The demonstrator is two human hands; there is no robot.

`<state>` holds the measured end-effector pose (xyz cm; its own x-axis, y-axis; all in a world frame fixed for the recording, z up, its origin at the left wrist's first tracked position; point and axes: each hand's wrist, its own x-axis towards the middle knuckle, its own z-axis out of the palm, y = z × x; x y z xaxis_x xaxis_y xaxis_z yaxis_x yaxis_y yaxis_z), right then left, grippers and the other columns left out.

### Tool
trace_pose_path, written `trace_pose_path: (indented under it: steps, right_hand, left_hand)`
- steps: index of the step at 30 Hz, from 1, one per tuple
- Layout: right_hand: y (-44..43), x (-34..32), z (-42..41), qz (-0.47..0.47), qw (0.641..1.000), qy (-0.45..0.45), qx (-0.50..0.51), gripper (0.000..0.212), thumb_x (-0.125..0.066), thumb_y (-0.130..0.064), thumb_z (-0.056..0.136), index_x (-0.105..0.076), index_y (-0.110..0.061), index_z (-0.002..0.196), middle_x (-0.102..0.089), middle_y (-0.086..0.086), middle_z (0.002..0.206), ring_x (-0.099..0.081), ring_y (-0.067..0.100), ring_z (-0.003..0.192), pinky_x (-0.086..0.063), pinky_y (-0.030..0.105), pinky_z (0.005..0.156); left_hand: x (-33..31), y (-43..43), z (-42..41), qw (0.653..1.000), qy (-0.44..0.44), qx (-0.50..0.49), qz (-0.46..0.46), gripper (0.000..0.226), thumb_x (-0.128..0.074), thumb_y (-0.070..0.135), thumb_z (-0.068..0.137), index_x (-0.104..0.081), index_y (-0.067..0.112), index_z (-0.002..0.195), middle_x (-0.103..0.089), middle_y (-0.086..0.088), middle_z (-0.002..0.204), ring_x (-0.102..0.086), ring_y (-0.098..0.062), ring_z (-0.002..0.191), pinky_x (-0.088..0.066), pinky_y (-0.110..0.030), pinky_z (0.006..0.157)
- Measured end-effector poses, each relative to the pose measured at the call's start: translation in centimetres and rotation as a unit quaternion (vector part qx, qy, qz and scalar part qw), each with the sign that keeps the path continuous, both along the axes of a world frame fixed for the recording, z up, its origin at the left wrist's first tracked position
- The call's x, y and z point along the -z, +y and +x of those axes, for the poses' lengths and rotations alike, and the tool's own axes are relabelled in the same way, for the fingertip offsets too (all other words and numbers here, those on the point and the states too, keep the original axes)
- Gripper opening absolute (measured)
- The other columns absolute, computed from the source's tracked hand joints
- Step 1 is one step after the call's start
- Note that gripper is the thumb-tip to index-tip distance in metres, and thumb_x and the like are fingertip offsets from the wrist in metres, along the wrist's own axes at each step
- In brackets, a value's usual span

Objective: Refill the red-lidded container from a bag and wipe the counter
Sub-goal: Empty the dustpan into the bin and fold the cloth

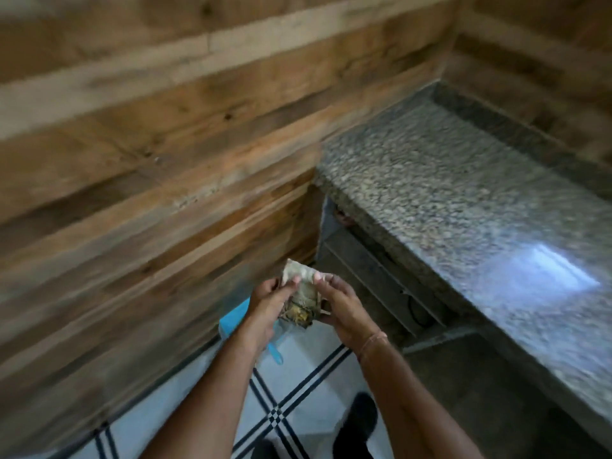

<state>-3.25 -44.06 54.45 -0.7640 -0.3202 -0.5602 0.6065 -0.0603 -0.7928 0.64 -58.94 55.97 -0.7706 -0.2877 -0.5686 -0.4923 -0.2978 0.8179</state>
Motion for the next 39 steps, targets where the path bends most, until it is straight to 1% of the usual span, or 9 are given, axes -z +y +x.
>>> trace_pose_path:
  steps: [6,9,11,19,23,28,31,33,39]
  right_hand:
    - [9.2,-3.8,-4.2,-0.006,0.982,0.111,0.150,0.041,-0.081,-0.028,0.083,-0.054,-0.024,0.114,-0.062,0.032,0.112,-0.064,0.035,0.089,-0.049,0.075,0.085]
    - [14.1,-5.4,-7.0,0.021,0.970,0.167,0.177,0.031,-0.073,-0.017,0.092,-0.049,-0.024,0.111,-0.064,0.016,0.095,-0.064,0.029,0.081,-0.059,0.054,0.072]
    - [17.2,-5.7,-9.1,0.064,0.959,0.207,0.184,0.027,-0.070,-0.017,0.093,-0.050,-0.025,0.110,-0.064,0.021,0.102,-0.064,0.024,0.082,-0.058,0.047,0.070]
    - [23.3,-3.1,-14.4,0.139,0.949,0.209,0.192,0.018,-0.068,-0.006,0.094,-0.069,-0.016,0.109,-0.065,0.008,0.125,-0.073,0.027,0.098,-0.065,0.038,0.075]
    - [23.9,-1.5,-16.6,0.220,0.940,0.188,0.182,0.029,-0.072,-0.008,0.090,-0.067,-0.019,0.116,-0.059,0.004,0.129,-0.070,0.022,0.102,-0.065,0.039,0.079]
    - [23.7,-0.1,-20.0,0.376,0.906,0.176,0.084,0.034,-0.066,-0.007,0.095,-0.063,-0.016,0.127,-0.053,0.001,0.126,-0.063,0.008,0.092,-0.059,0.015,0.075]
    - [23.1,1.1,-21.3,0.471,0.860,0.189,0.058,0.046,-0.068,-0.019,0.094,-0.057,-0.021,0.139,-0.051,0.007,0.142,-0.061,0.010,0.115,-0.055,0.031,0.095]
    - [22.7,2.3,-21.6,0.554,0.811,0.190,-0.005,0.064,-0.070,-0.032,0.091,-0.045,-0.030,0.150,-0.036,0.005,0.158,-0.037,0.025,0.140,-0.033,0.046,0.116]
    - [22.5,3.4,-21.8,0.598,0.779,0.182,-0.038,0.073,-0.064,-0.048,0.093,-0.030,-0.036,0.156,-0.019,0.004,0.168,-0.021,0.027,0.152,-0.017,0.051,0.121]
  left_hand:
    - [-3.1,8.6,-8.0,0.993,0.071,0.069,-0.069,0.012,-0.068,0.010,0.096,-0.065,0.005,0.107,-0.073,-0.011,0.086,-0.068,-0.018,0.068,-0.056,-0.026,0.057]
    - [-3.8,13.2,-12.0,0.984,0.112,0.098,-0.099,0.034,-0.067,0.000,0.094,-0.050,0.010,0.121,-0.069,-0.008,0.095,-0.067,-0.012,0.076,-0.056,-0.022,0.061]
    - [-3.9,15.9,-14.3,0.972,0.148,0.131,-0.125,0.045,-0.068,-0.003,0.092,-0.046,0.021,0.122,-0.068,-0.008,0.100,-0.068,-0.016,0.086,-0.058,-0.030,0.073]
    - [-1.2,20.8,-21.6,0.923,0.165,0.291,-0.191,0.034,-0.064,-0.006,0.091,-0.075,0.021,0.110,-0.071,0.004,0.122,-0.064,-0.012,0.118,-0.053,-0.030,0.101]
    - [1.2,22.2,-25.1,0.897,0.135,0.337,-0.253,0.043,-0.067,-0.003,0.091,-0.068,0.016,0.129,-0.066,0.005,0.126,-0.063,-0.008,0.113,-0.048,-0.007,0.081]
    - [3.9,22.6,-28.6,0.835,0.132,0.397,-0.357,0.058,-0.078,0.008,0.085,-0.061,0.027,0.138,-0.059,0.006,0.135,-0.059,-0.008,0.108,-0.050,-0.018,0.081]
    - [5.3,22.5,-29.6,0.767,0.145,0.432,-0.453,0.065,-0.078,0.019,0.086,-0.054,0.028,0.145,-0.053,0.006,0.145,-0.055,-0.015,0.119,-0.049,-0.028,0.091]
    - [6.3,22.2,-29.9,0.719,0.148,0.442,-0.516,0.065,-0.079,0.028,0.085,-0.053,0.032,0.145,-0.051,0.006,0.142,-0.048,-0.020,0.123,-0.041,-0.036,0.096]
    - [7.6,21.2,-30.8,0.693,0.176,0.448,-0.536,0.066,-0.081,0.044,0.079,-0.059,0.032,0.139,-0.050,0.000,0.139,-0.043,-0.027,0.125,-0.038,-0.047,0.100]
